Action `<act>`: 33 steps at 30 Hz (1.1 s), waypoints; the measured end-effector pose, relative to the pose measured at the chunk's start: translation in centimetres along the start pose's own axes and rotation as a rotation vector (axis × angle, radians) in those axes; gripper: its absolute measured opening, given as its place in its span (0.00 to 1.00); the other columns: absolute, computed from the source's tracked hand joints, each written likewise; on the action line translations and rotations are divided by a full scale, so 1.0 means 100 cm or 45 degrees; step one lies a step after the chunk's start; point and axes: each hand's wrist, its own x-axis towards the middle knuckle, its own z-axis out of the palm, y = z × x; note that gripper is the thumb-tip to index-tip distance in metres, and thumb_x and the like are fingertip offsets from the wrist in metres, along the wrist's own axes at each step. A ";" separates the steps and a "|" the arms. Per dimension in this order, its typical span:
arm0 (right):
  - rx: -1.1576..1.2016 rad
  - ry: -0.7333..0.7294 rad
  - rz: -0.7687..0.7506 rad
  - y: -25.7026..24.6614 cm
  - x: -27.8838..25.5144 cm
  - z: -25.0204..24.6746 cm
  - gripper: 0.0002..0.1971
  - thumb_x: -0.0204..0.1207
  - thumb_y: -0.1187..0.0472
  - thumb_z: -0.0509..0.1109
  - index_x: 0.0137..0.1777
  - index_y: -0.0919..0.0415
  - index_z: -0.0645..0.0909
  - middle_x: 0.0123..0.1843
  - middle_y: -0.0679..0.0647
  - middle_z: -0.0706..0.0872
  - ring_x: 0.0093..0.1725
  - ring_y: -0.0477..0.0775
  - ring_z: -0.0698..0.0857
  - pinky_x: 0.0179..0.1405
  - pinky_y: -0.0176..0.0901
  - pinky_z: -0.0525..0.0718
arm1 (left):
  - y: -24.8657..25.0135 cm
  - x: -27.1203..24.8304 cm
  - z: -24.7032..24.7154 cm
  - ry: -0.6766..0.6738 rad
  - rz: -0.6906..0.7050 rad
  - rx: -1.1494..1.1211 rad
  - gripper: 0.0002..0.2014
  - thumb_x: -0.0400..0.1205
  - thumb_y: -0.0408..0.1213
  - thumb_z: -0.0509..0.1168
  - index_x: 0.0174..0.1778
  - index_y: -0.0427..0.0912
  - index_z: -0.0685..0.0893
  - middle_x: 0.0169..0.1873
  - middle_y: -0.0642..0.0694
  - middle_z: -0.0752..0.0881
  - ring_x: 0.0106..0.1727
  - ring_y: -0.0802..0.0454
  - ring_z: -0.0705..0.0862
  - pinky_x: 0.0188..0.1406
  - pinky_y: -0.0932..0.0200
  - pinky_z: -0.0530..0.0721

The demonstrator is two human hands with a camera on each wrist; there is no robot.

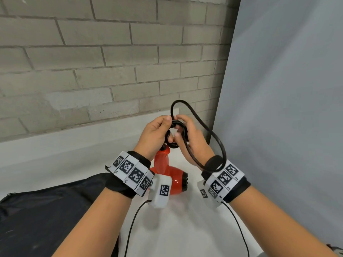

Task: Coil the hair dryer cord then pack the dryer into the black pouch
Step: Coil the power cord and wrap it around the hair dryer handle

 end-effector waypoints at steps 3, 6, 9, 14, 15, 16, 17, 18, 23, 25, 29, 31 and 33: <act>-0.364 -0.237 -0.040 0.035 -0.016 -0.016 0.16 0.80 0.55 0.56 0.67 0.50 0.69 0.38 0.48 0.82 0.33 0.42 0.80 0.36 0.37 0.77 | 0.002 0.001 -0.001 0.006 0.022 -0.061 0.13 0.85 0.39 0.52 0.58 0.53 0.79 0.29 0.54 0.80 0.18 0.61 0.70 0.24 0.66 0.75; -0.701 -0.389 0.491 0.065 -0.026 -0.030 0.14 0.84 0.62 0.53 0.60 0.67 0.76 0.38 0.53 0.80 0.36 0.53 0.79 0.38 0.37 0.74 | 0.003 0.002 -0.002 0.025 0.041 -0.029 0.15 0.85 0.39 0.52 0.65 0.55 0.75 0.31 0.50 0.77 0.18 0.61 0.68 0.24 0.68 0.73; -1.229 -0.898 0.924 0.085 -0.039 -0.044 0.16 0.83 0.66 0.52 0.66 0.68 0.75 0.63 0.66 0.81 0.61 0.64 0.81 0.60 0.47 0.77 | 0.002 0.004 -0.007 0.088 0.008 -0.086 0.12 0.85 0.39 0.53 0.57 0.53 0.81 0.32 0.47 0.76 0.17 0.61 0.67 0.27 0.63 0.71; -1.049 -0.889 0.848 0.078 -0.041 -0.041 0.23 0.80 0.58 0.61 0.75 0.55 0.65 0.72 0.60 0.75 0.69 0.58 0.75 0.67 0.46 0.73 | 0.000 0.004 -0.009 0.081 -0.014 -0.116 0.11 0.84 0.38 0.54 0.52 0.48 0.83 0.31 0.47 0.77 0.17 0.61 0.67 0.25 0.64 0.70; -0.865 -0.783 0.766 0.069 -0.037 -0.038 0.25 0.80 0.59 0.62 0.76 0.52 0.63 0.71 0.60 0.75 0.69 0.57 0.75 0.67 0.45 0.72 | 0.000 0.004 -0.009 0.072 -0.013 -0.114 0.11 0.84 0.38 0.54 0.52 0.48 0.83 0.31 0.46 0.77 0.17 0.60 0.66 0.25 0.64 0.70; -0.702 -0.695 0.662 0.060 -0.031 -0.033 0.25 0.80 0.60 0.62 0.76 0.50 0.63 0.71 0.58 0.75 0.68 0.55 0.75 0.66 0.44 0.72 | 0.000 0.004 -0.008 0.062 -0.009 -0.106 0.11 0.84 0.38 0.54 0.51 0.49 0.83 0.31 0.46 0.77 0.17 0.60 0.67 0.26 0.64 0.70; -0.564 -0.623 0.572 0.053 -0.025 -0.027 0.25 0.80 0.61 0.62 0.76 0.50 0.63 0.71 0.55 0.75 0.68 0.51 0.74 0.65 0.40 0.71 | 0.000 0.004 -0.007 0.051 -0.007 -0.094 0.11 0.84 0.38 0.54 0.50 0.49 0.83 0.32 0.46 0.77 0.17 0.61 0.67 0.26 0.64 0.70; -0.454 -0.578 0.504 0.044 -0.019 -0.020 0.24 0.80 0.63 0.62 0.75 0.52 0.65 0.71 0.53 0.75 0.68 0.48 0.72 0.64 0.37 0.69 | 0.000 0.005 -0.006 0.040 -0.003 -0.081 0.11 0.84 0.38 0.54 0.50 0.50 0.83 0.32 0.47 0.77 0.17 0.61 0.67 0.26 0.64 0.70; 0.130 -0.425 0.409 0.021 -0.004 0.006 0.14 0.79 0.75 0.58 0.63 0.72 0.77 0.52 0.51 0.83 0.49 0.32 0.82 0.52 0.25 0.76 | 0.002 0.006 -0.004 0.002 -0.016 -0.070 0.12 0.85 0.39 0.52 0.54 0.47 0.81 0.31 0.47 0.76 0.17 0.61 0.68 0.26 0.62 0.69; 0.114 -0.371 0.440 0.025 -0.004 0.007 0.11 0.79 0.74 0.58 0.55 0.74 0.80 0.42 0.51 0.85 0.40 0.34 0.84 0.45 0.23 0.79 | 0.002 0.005 -0.006 -0.028 -0.019 -0.096 0.13 0.85 0.38 0.50 0.49 0.47 0.81 0.31 0.46 0.75 0.17 0.61 0.67 0.24 0.64 0.70; -0.253 -0.269 0.615 0.053 -0.009 -0.007 0.12 0.81 0.70 0.57 0.40 0.62 0.79 0.36 0.54 0.82 0.36 0.51 0.80 0.44 0.37 0.82 | 0.003 0.002 -0.010 -0.061 -0.046 -0.088 0.15 0.86 0.37 0.49 0.37 0.45 0.78 0.31 0.47 0.72 0.15 0.62 0.64 0.23 0.65 0.70; -0.469 -0.201 0.610 0.059 -0.008 -0.015 0.11 0.81 0.68 0.57 0.44 0.64 0.81 0.40 0.59 0.84 0.40 0.55 0.80 0.48 0.47 0.79 | 0.004 0.000 -0.008 -0.062 -0.057 -0.036 0.14 0.85 0.38 0.52 0.35 0.44 0.77 0.30 0.47 0.71 0.15 0.61 0.63 0.22 0.66 0.69; -0.481 -0.226 0.568 0.053 -0.006 -0.018 0.09 0.81 0.66 0.57 0.48 0.64 0.79 0.43 0.62 0.84 0.43 0.58 0.81 0.46 0.45 0.78 | 0.005 -0.001 -0.005 -0.057 -0.040 -0.006 0.10 0.82 0.35 0.57 0.35 0.44 0.76 0.29 0.46 0.70 0.15 0.61 0.62 0.20 0.66 0.67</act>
